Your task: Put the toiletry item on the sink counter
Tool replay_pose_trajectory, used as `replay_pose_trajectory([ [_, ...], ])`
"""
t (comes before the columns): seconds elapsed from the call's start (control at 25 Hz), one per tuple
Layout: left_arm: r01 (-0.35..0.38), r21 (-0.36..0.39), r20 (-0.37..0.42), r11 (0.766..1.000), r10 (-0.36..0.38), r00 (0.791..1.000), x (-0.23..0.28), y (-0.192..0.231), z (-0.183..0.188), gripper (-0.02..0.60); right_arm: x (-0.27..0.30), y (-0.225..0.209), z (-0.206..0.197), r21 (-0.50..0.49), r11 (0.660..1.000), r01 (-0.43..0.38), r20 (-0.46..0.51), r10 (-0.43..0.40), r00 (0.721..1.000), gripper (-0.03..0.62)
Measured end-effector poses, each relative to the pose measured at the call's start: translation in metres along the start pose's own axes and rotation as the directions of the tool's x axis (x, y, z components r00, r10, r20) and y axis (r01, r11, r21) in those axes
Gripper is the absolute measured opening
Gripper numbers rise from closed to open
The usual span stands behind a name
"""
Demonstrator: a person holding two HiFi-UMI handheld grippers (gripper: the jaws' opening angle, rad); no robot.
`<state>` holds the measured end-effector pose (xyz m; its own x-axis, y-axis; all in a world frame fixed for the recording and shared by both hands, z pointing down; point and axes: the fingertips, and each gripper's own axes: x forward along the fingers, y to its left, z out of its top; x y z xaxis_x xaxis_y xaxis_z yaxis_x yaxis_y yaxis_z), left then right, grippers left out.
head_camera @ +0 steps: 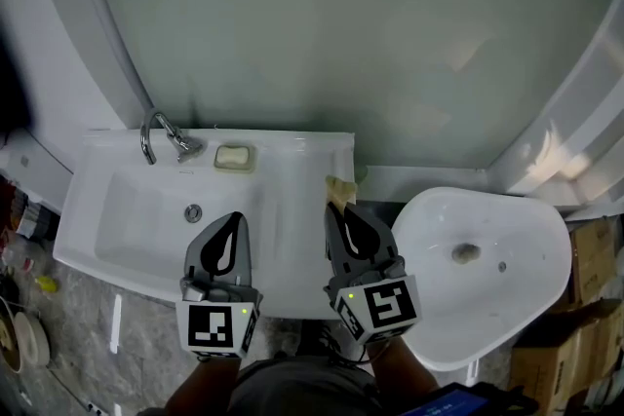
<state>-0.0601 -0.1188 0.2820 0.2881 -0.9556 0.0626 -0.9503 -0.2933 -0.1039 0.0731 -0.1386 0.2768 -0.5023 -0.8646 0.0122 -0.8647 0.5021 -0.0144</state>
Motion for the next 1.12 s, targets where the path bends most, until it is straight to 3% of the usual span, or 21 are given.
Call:
replay_pose_trajectory([
  [0.08, -0.018, 0.009, -0.007, 1.000, 0.018, 1.000, 0.007, 0.000, 0.006, 0.014, 0.006, -0.007, 0.005, 0.003, 1.000, -0.010, 0.017, 0.010, 1.000, 0.031],
  [0.32, -0.063, 0.028, 0.083, 0.998, 0.060, 0.995, 0.027, 0.003, 0.032, 0.014, 0.025, -0.022, 0.022, -0.036, 0.997, -0.063, 0.047, 0.065, 0.997, 0.031],
  [0.68, -0.102, 0.009, 0.062, 0.995, 0.101, 0.993, 0.045, 0.026, 0.026, 0.014, 0.055, -0.025, 0.016, -0.034, 0.995, -0.093, 0.026, 0.094, 0.995, 0.031],
  [1.12, -0.073, -0.026, 0.017, 0.997, 0.074, 0.997, 0.078, 0.056, -0.006, 0.015, 0.096, -0.034, -0.013, -0.033, 0.998, -0.056, -0.045, 0.055, 0.997, 0.031],
])
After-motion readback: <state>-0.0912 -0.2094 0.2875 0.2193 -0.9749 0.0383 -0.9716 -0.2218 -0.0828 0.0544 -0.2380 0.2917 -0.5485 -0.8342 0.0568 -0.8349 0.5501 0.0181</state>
